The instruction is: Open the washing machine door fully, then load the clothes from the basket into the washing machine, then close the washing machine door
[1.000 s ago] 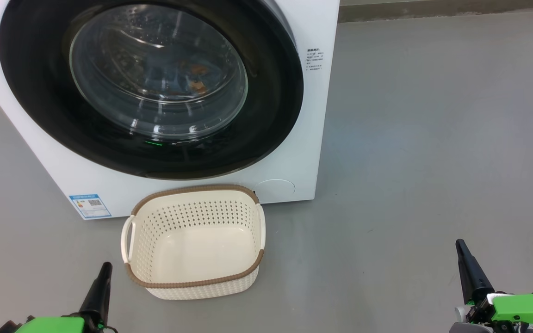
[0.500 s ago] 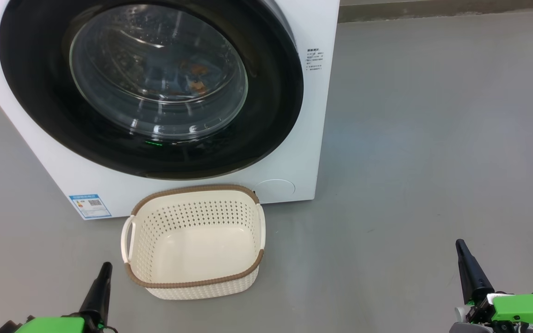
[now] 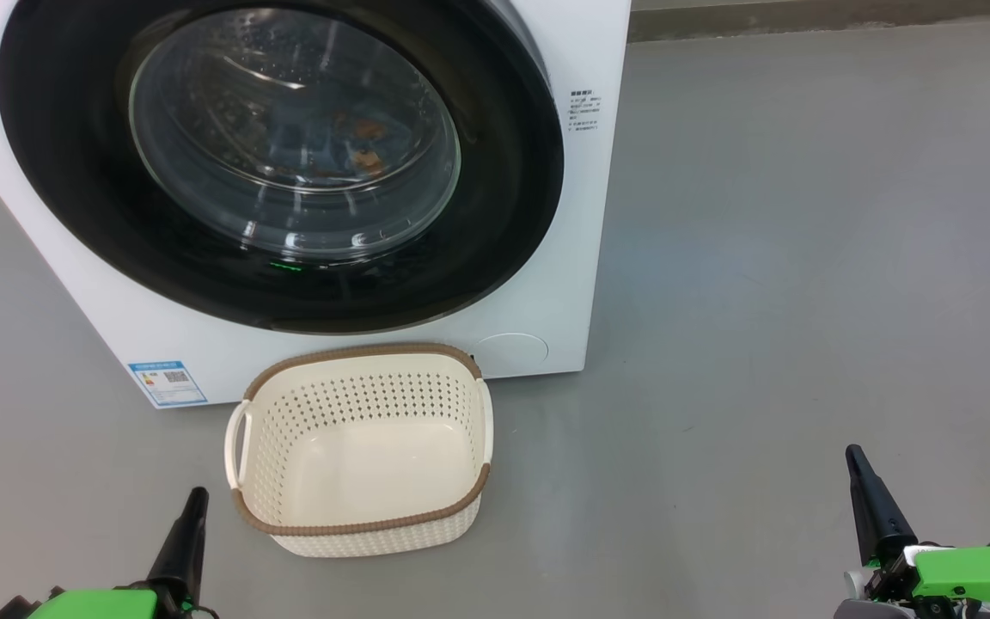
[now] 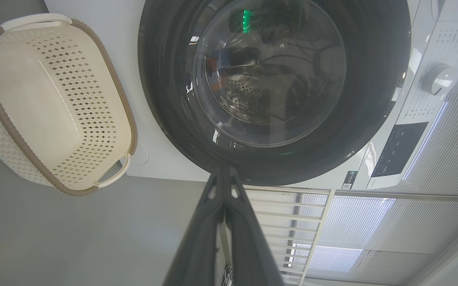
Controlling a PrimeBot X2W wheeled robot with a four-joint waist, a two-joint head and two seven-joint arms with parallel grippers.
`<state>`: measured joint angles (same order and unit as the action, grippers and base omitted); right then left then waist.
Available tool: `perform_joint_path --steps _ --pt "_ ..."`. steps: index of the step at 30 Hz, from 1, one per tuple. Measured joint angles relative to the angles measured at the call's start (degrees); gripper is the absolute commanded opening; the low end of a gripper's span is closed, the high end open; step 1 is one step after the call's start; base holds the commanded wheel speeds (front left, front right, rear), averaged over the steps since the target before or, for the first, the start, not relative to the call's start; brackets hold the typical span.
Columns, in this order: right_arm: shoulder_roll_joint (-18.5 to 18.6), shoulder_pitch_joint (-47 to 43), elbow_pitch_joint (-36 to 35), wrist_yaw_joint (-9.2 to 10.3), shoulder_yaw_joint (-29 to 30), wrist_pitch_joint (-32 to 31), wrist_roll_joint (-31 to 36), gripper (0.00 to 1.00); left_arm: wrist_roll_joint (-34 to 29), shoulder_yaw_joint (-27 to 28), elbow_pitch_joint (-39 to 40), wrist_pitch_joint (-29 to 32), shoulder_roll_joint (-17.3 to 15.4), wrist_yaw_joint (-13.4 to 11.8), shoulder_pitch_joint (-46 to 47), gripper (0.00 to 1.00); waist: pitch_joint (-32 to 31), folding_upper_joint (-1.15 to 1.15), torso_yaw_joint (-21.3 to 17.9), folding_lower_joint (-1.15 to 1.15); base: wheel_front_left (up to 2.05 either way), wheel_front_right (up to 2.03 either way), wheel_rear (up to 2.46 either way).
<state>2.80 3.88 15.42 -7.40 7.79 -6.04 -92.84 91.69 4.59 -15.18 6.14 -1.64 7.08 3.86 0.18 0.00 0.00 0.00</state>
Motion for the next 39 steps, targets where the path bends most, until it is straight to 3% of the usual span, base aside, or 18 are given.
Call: perform_joint_path --steps 39 --pt "-0.1 0.0 0.0 0.0 0.0 0.0 0.0 0.0 0.0 0.0 0.0 0.0 0.0 0.0 0.0 0.0 0.0 0.0 0.0 0.0 0.0 0.0 0.0"
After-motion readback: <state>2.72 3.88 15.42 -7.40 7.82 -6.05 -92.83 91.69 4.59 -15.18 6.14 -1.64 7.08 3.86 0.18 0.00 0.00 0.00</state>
